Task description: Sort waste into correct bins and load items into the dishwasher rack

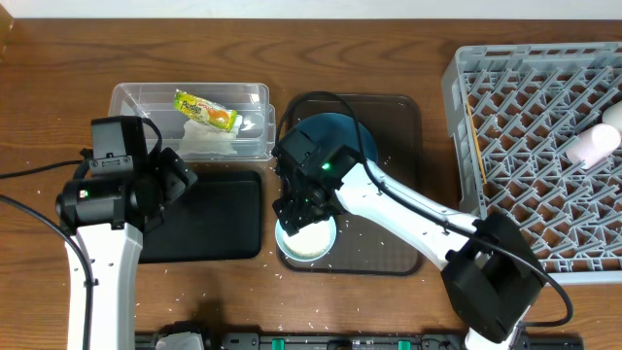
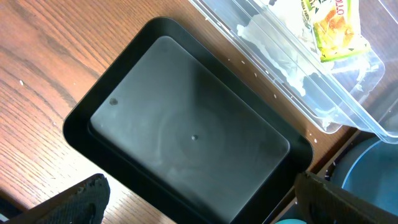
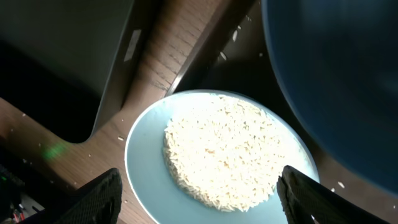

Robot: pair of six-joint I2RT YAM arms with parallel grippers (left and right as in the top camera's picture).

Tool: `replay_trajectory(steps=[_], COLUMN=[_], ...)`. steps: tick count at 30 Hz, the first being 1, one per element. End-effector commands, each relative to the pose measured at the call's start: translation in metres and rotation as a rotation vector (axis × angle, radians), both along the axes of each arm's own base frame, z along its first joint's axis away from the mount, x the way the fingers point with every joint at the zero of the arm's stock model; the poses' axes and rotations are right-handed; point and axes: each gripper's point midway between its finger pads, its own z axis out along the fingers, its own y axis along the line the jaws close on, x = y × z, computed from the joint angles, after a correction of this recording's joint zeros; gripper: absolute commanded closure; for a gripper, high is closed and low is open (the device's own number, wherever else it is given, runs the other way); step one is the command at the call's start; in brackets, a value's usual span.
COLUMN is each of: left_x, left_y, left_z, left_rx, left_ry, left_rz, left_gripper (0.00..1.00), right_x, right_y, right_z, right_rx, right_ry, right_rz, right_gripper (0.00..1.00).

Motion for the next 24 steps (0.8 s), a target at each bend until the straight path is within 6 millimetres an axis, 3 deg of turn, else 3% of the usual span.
replay_trajectory(steps=[1,5,11,15,16,17,24], left_x=[0.001,0.001,0.001,0.001,0.001,0.001,0.001], left_y=[0.002,0.002,0.002,0.002,0.002,0.002,0.002], left_z=[0.003,0.003,0.003,0.003,0.003,0.003,0.003], left_rx=[0.001,0.001,0.001,0.001,0.001,0.001,0.001], left_ry=[-0.005,-0.005,-0.005,-0.005,-0.005,-0.005,-0.005], left_rz=[0.007,0.007,0.007,0.007,0.007,0.007,0.007], left_gripper=[0.02,0.02,0.02,0.02,0.02,0.02,0.02], right_x=[-0.007,-0.01,0.001,0.018,0.025,0.034,0.071], right_y=[0.004,0.002,-0.005,-0.019,-0.028,-0.039,-0.142], right_z=[0.002,0.002,0.005,0.023,0.028,0.034,0.076], right_rx=[0.021,0.015,-0.009,-0.002,-0.013,-0.027,-0.105], right_ry=[0.04,0.054,0.043,0.002,-0.021,-0.049,-0.102], right_rz=[-0.017,-0.02,-0.107,-0.157,-0.181,-0.211,-0.513], right_gripper=[0.22,0.25,0.38,0.36,0.33,0.01,0.01])
